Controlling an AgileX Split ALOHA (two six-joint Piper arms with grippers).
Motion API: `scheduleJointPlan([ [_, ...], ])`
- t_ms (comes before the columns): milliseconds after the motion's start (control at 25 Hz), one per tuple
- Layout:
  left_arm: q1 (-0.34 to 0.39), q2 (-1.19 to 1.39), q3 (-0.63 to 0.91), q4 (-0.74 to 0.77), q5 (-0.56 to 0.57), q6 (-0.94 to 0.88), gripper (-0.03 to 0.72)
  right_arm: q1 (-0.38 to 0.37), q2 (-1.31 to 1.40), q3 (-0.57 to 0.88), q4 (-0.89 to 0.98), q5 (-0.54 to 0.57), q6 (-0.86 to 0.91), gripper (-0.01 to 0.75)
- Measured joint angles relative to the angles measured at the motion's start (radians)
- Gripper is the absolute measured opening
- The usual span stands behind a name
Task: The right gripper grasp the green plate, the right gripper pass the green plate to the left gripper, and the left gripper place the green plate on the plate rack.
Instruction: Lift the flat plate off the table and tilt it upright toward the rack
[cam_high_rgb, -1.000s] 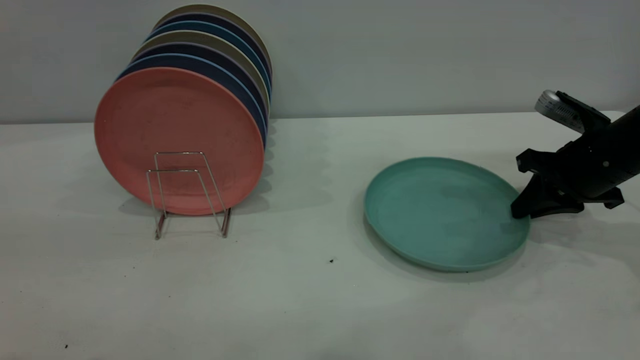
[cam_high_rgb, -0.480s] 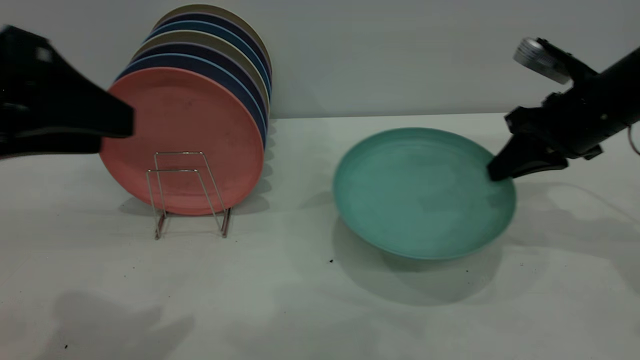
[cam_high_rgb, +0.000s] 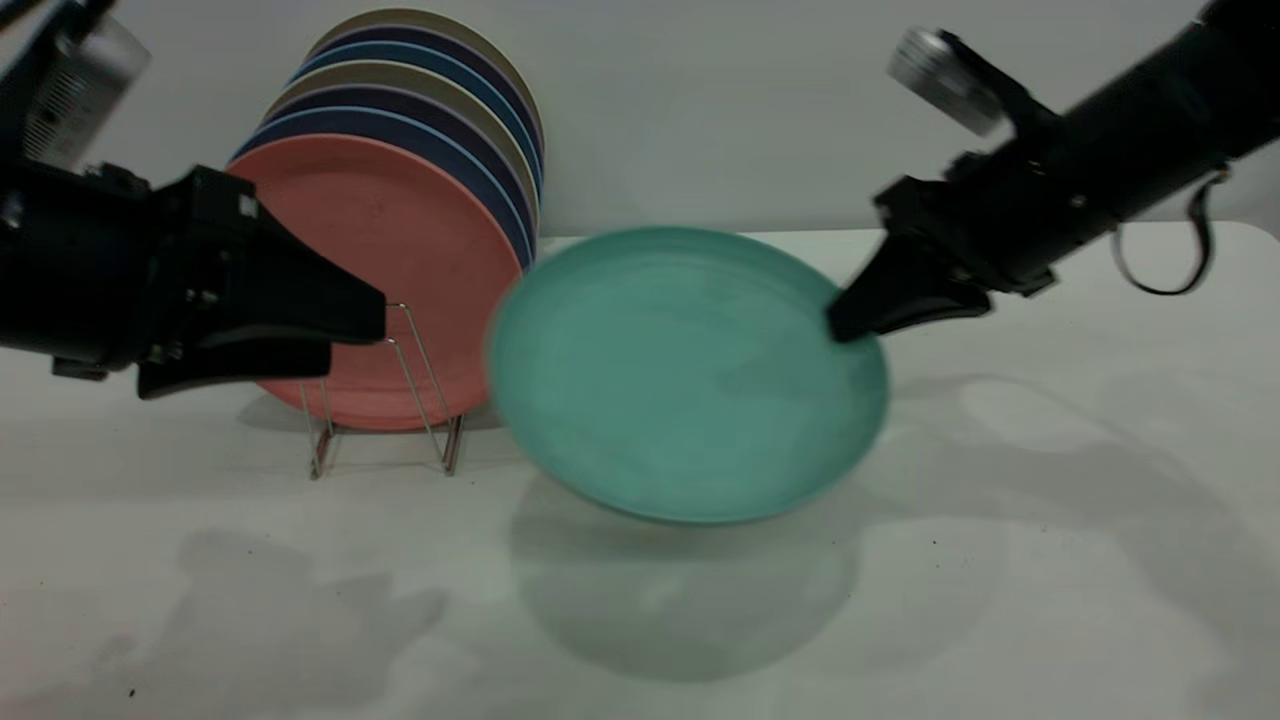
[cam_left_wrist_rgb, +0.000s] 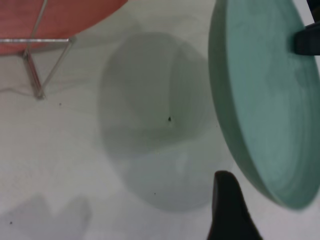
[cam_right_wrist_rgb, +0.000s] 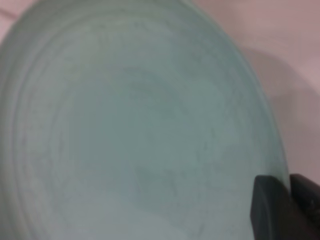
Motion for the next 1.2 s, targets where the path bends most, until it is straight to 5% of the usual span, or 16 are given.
scheduleJointPlan([
  [600,0.0,0.027,-0.011,-0.005,0.003,-0.03,0.454,0.125,-0.011,0.0,0.227,0.122,-0.09,0.019],
  [720,0.0,0.027,-0.011,-0.005,0.003,-0.038,0.383,0.136,-0.011,0.0,0.228,0.13,-0.117,0.027],
  [800,0.0,0.027,-0.011,-0.005,0.003,-0.039,0.269,0.14,-0.011,0.0,0.233,0.134,-0.133,0.046],
  [880,0.0,0.027,-0.011,-0.008,0.002,-0.042,0.126,0.141,-0.012,0.0,0.24,0.133,-0.133,0.085],
  [1200,0.0,0.027,-0.014,-0.005,-0.11,0.02,0.114,0.132,-0.017,0.0,0.241,0.131,-0.139,0.408],
])
